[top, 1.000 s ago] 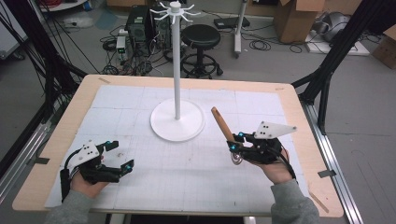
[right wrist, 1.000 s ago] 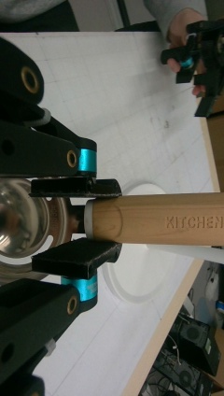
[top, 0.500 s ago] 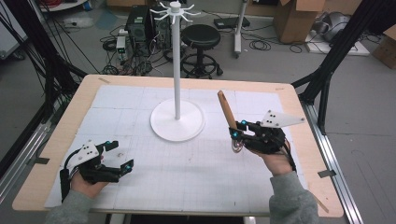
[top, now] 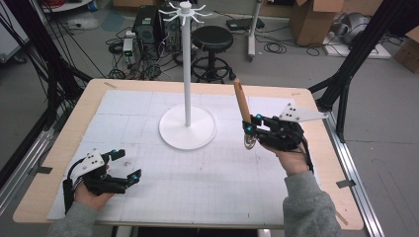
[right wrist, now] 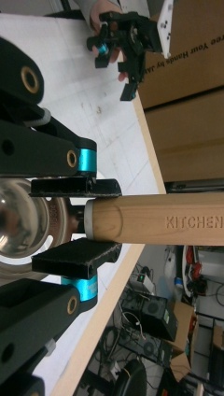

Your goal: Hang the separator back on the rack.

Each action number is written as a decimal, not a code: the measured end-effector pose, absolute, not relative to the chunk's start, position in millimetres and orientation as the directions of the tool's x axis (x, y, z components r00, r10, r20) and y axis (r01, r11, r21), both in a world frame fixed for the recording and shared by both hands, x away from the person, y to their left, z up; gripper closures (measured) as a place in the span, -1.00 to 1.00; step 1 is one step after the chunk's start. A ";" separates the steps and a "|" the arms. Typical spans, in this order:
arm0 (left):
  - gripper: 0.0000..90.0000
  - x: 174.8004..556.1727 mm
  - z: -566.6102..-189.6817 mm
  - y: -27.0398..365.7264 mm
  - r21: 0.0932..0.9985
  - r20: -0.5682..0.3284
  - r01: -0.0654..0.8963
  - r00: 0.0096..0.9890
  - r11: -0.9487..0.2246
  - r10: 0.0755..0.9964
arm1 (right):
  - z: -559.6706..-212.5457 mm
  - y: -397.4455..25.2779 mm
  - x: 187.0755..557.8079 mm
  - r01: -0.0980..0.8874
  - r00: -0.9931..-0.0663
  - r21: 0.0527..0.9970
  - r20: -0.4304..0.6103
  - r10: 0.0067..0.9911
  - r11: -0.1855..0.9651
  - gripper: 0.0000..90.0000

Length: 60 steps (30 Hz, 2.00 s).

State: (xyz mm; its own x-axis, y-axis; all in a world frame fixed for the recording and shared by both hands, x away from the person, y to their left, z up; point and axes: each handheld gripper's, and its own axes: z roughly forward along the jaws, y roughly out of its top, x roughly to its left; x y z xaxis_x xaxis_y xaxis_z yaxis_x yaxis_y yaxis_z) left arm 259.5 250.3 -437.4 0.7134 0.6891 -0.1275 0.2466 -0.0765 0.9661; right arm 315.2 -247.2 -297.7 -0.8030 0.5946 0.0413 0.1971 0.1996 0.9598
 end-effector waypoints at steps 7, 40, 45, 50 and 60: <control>-0.96 259.1 -437.4 250.8 0.966 -0.124 0.246 0.713 -0.080 0.690 | -289.6 -248.3 321.0 0.198 -0.792 0.960 0.037 0.609 0.199 0.55; -0.96 254.8 -437.2 255.3 0.966 -0.136 0.250 0.708 -0.066 0.694 | -251.1 -222.8 343.0 0.165 -0.781 0.965 0.003 0.625 0.201 0.55; -0.96 253.7 -437.3 257.4 0.966 -0.136 0.250 0.706 -0.065 0.695 | -247.8 -220.0 346.4 0.166 -0.783 0.965 0.004 0.622 0.202 0.55; -0.96 252.5 -437.6 259.1 0.965 -0.137 0.253 0.703 -0.066 0.698 | -246.0 -218.2 351.6 0.161 -0.791 0.967 0.007 0.612 0.197 0.55; -0.96 250.2 -437.9 262.4 0.966 -0.138 0.253 0.695 -0.060 0.706 | -242.4 -213.9 359.3 0.145 -0.805 0.971 0.003 0.593 0.193 0.55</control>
